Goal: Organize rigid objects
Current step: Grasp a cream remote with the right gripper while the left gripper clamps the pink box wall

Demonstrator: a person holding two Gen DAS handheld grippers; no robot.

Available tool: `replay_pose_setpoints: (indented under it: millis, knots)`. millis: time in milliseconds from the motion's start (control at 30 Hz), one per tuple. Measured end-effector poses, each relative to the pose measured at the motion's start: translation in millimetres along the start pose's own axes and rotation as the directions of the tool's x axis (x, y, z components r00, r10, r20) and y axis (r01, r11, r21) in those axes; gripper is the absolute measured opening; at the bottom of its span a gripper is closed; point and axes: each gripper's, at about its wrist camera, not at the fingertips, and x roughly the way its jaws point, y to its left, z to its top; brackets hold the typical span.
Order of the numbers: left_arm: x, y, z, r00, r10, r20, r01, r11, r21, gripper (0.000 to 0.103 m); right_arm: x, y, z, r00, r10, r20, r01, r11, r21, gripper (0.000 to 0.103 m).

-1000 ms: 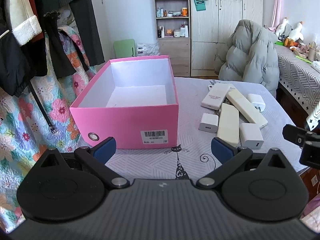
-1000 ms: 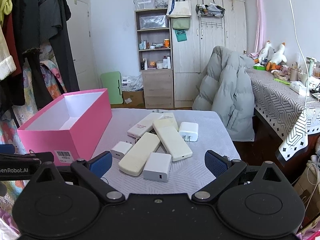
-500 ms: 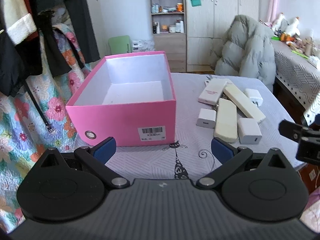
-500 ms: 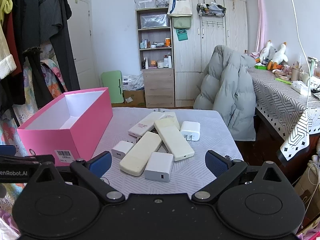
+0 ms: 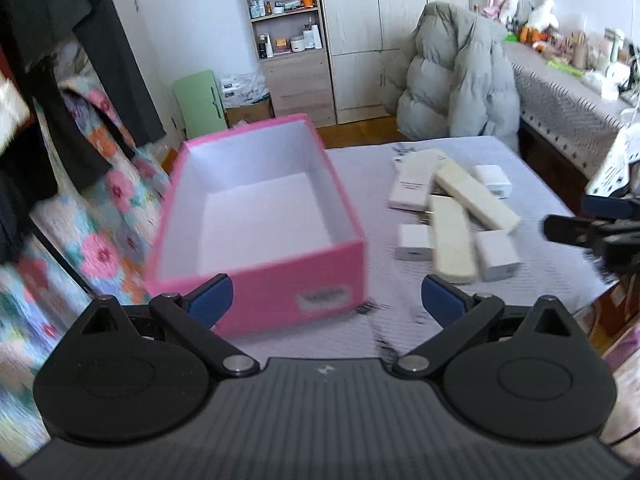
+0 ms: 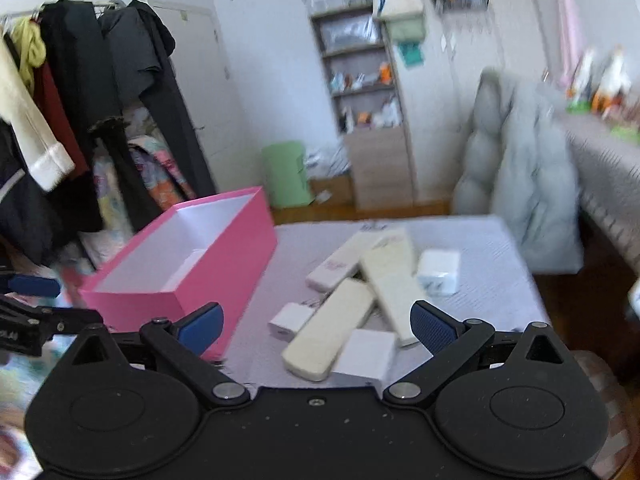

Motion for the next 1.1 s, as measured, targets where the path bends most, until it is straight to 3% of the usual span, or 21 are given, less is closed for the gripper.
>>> replay_pose_setpoints:
  millis: [133, 267, 367, 400, 467, 567, 733, 800, 833, 867, 1000, 1100]
  knots:
    - [10.5, 33.3, 22.2, 0.997, 0.071, -0.005, -0.070, 0.995, 0.068, 0.103, 23.0, -2.4, 14.1, 0.995, 0.045, -0.091, -0.044, 0.999, 0.011, 0.100]
    - [36.3, 71.7, 39.9, 0.993, 0.109, -0.044, -0.106, 0.992, 0.075, 0.102, 51.8, -2.0, 23.0, 0.992, 0.001, -0.127, -0.005, 1.000, -0.027, 0.095]
    - [61.1, 97.7, 47.1, 0.989, 0.113, -0.090, -0.110, 0.993, 0.043, 0.098, 76.6, -9.8, 32.5, 0.988, -0.051, -0.143, 0.043, 0.997, -0.058, 0.079]
    - [70.2, 105.1, 48.6, 0.990, 0.094, -0.110, -0.091, 0.995, 0.030, 0.094, 85.6, -14.8, 36.9, 0.986, -0.065, -0.154, 0.055, 0.996, -0.064, 0.068]
    - [84.0, 115.0, 50.9, 0.989, 0.058, -0.136, -0.055, 0.998, 0.026, 0.079, 106.6, -22.7, 44.5, 0.977, -0.075, -0.200, 0.058, 0.994, -0.088, 0.052]
    - [97.5, 122.2, 53.2, 0.991, 0.045, -0.125, -0.037, 0.997, 0.066, 0.078, 135.9, -34.4, 57.0, 0.959, -0.089, -0.269, 0.056, 0.990, -0.128, 0.051]
    - [134.4, 145.8, 56.6, 0.980, 0.107, -0.168, -0.104, 0.994, 0.027, 0.078, 176.0, -43.0, 69.9, 0.925, -0.133, -0.355, 0.054, 0.973, -0.223, 0.052]
    - [146.3, 154.9, 55.8, 0.977, 0.123, -0.172, -0.123, 0.992, 0.010, 0.072, 191.2, -46.0, 73.8, 0.909, -0.120, -0.400, 0.024, 0.971, -0.237, 0.052]
    - [151.8, 156.1, 54.8, 0.977, 0.128, -0.173, -0.127, 0.992, 0.020, 0.062, 198.7, -48.2, 74.6, 0.899, -0.113, -0.423, 0.007, 0.970, -0.243, 0.052]
    - [157.8, 156.3, 53.8, 0.975, 0.129, -0.183, -0.126, 0.992, 0.028, 0.058, 204.7, -49.8, 74.9, 0.892, -0.114, -0.438, 0.002, 0.969, -0.248, 0.052]
    - [173.8, 160.0, 51.5, 0.976, 0.093, -0.197, -0.093, 0.996, 0.008, 0.053, 220.5, -49.6, 77.3, 0.876, -0.133, -0.463, 0.000, 0.961, -0.277, 0.058]
    - [184.0, 165.6, 48.7, 0.971, 0.124, -0.206, -0.132, 0.991, -0.027, 0.053, 229.7, -47.1, 74.7, 0.864, -0.155, -0.480, 0.002, 0.953, -0.303, 0.061]
